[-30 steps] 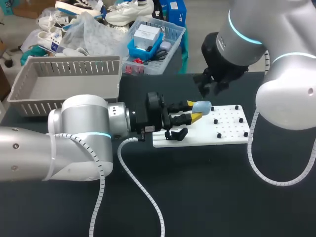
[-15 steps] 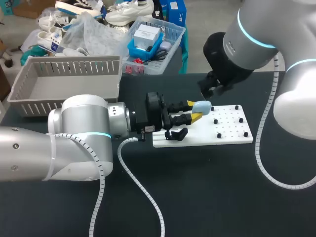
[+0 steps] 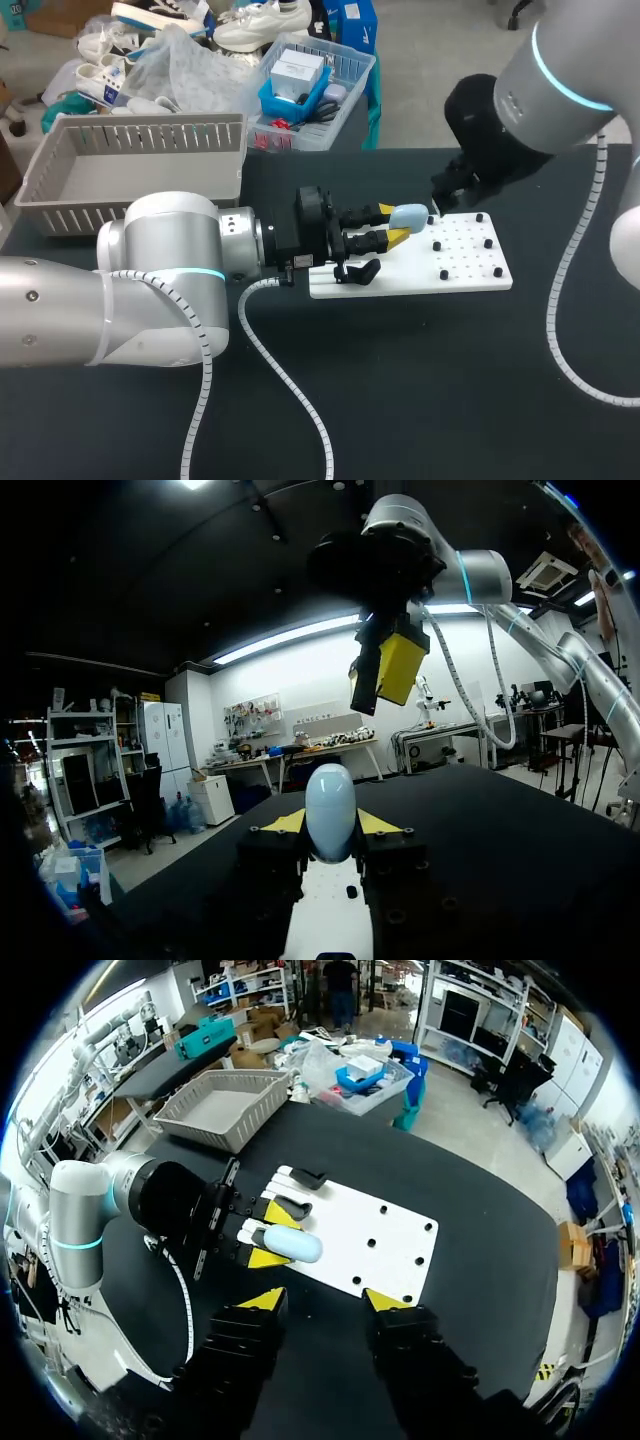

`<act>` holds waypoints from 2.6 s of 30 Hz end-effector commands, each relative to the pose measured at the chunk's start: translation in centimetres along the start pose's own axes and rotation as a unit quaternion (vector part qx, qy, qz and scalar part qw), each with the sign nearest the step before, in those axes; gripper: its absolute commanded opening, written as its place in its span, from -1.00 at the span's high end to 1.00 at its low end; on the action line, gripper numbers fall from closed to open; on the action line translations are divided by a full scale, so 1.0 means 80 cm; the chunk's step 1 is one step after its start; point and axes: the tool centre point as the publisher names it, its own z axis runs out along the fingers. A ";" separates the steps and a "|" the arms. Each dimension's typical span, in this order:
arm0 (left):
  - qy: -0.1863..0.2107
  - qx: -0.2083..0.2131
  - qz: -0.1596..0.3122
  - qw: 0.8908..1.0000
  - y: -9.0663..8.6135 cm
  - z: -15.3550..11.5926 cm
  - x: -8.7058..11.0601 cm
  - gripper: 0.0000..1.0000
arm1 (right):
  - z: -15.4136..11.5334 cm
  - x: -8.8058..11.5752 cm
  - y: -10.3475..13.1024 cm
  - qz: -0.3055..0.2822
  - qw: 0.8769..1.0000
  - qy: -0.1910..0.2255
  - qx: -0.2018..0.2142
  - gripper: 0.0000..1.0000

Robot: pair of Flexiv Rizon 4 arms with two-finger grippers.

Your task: Pick up each earbud case from the left stands, insert the matching earbuds, close the lid, and place the case in the box.

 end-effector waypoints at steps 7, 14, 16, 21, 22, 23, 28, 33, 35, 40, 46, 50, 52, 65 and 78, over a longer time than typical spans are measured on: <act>0.000 -0.002 0.000 1.000 -0.001 0.000 0.000 1.00 | -0.009 0.037 -0.014 -0.013 0.997 -0.067 -0.035 0.06; 0.000 -0.002 0.000 1.000 -0.001 0.000 0.000 1.00 | -0.011 0.046 -0.020 -0.021 0.993 -0.099 -0.058 0.04; 0.000 -0.002 0.000 1.000 -0.001 0.000 0.000 1.00 | -0.011 0.048 -0.021 -0.022 0.992 -0.103 -0.064 0.05; 0.000 -0.002 0.000 1.000 -0.001 0.000 0.000 1.00 | -0.009 0.052 -0.020 -0.024 0.990 -0.111 -0.080 0.07; 0.000 -0.002 0.000 1.000 -0.001 0.000 0.000 1.00 | -0.009 0.053 -0.020 -0.025 0.990 -0.113 -0.085 0.07; 0.000 -0.002 0.000 1.000 -0.001 0.000 0.000 1.00 | -0.010 0.053 -0.020 -0.024 0.989 -0.114 -0.086 0.07; 0.000 -0.002 0.000 1.000 -0.001 0.000 0.000 1.00 | -0.012 0.058 -0.022 -0.016 0.989 -0.116 -0.093 0.07; 0.008 -0.006 -0.003 1.000 0.005 -0.012 0.004 1.00 | -0.012 0.064 -0.022 -0.010 0.989 -0.116 -0.093 0.09; 0.021 -0.013 -0.003 1.000 0.010 -0.023 0.005 1.00 | -0.013 0.067 -0.023 -0.005 0.988 -0.118 -0.102 0.10; 0.041 -0.032 0.002 0.999 0.026 -0.056 0.006 1.00 | -0.014 0.073 -0.023 0.000 0.988 -0.118 -0.101 0.10; 0.058 -0.062 0.010 0.996 0.045 -0.090 0.003 1.00 | -0.015 0.077 -0.022 0.008 0.989 -0.114 -0.095 0.11; 0.064 -0.101 0.004 0.993 0.057 -0.117 0.010 1.00 | -0.016 0.080 -0.021 0.012 0.989 -0.112 -0.092 0.11; 0.063 -0.128 0.005 0.990 0.064 -0.132 0.013 1.00 | -0.017 0.080 -0.020 0.013 0.990 -0.111 -0.090 0.11; 0.080 -0.193 0.013 0.978 0.118 -0.206 0.025 1.00 | -0.017 0.083 -0.013 0.024 0.993 -0.094 -0.074 0.11; 0.100 -0.241 0.029 0.965 0.178 -0.260 0.014 1.00 | -0.007 0.084 -0.008 0.050 0.994 -0.074 -0.055 0.11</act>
